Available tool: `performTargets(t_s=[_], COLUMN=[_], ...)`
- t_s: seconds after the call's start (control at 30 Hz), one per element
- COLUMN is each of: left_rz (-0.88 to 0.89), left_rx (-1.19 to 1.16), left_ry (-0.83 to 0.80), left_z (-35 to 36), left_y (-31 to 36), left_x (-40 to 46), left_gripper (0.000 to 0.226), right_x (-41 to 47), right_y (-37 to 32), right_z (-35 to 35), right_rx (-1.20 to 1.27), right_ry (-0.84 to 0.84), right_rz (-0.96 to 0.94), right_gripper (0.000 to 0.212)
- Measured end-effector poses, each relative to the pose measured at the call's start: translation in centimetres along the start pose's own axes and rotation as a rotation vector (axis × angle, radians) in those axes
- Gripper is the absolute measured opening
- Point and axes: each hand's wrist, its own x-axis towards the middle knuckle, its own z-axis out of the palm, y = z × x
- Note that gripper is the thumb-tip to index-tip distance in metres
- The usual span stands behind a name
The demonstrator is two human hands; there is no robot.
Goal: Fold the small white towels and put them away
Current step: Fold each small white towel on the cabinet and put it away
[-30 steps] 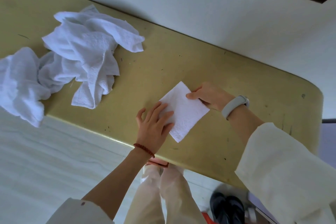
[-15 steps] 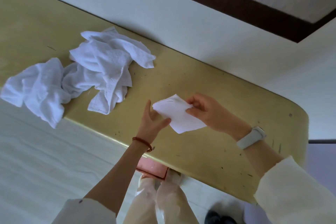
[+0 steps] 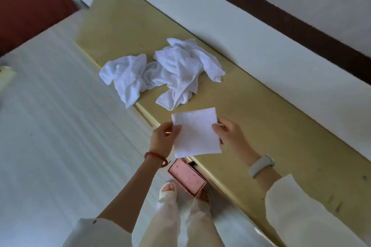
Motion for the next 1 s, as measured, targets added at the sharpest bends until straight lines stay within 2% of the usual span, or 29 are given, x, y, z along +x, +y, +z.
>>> performTargets(t_s=[0.17,0.3,0.43,0.7,1.0], left_rz=[0.017,0.025,0.026,-0.104,-0.188], left_rx=[0.108,0.165,0.212,0.224,0.089], left_ry=[0.331,0.651,0.861,1.096,1.275], left_z=[-10.3,-19.4,-29.1,-52.4,-70.6], left_y=[-1.2,-3.8,-8.1,-18.3,-25.7], left_x=[-4.6,-8.2,-11.8,-22.3,-27.1], left_gripper=[0.011,0.018,0.019,0.027,0.020], right_x=[-0.8,-3.3,-7.7,-18.9,-24.9], right_y=[-4.9,-10.4,-14.8,-21.7,-28.0], right_z=[10.0,20.0,31.3,56.6,77.0], right_rx=[-0.242,-0.508,-0.633,-0.619,-0.630], right_ry=[-0.198,-0.196,-0.196,-0.323,-0.495], right_rz=[-0.235,-0.490,-0.750,-0.908,-1.021], right_gripper=[0.017,0.024,0.026,0.027,0.024])
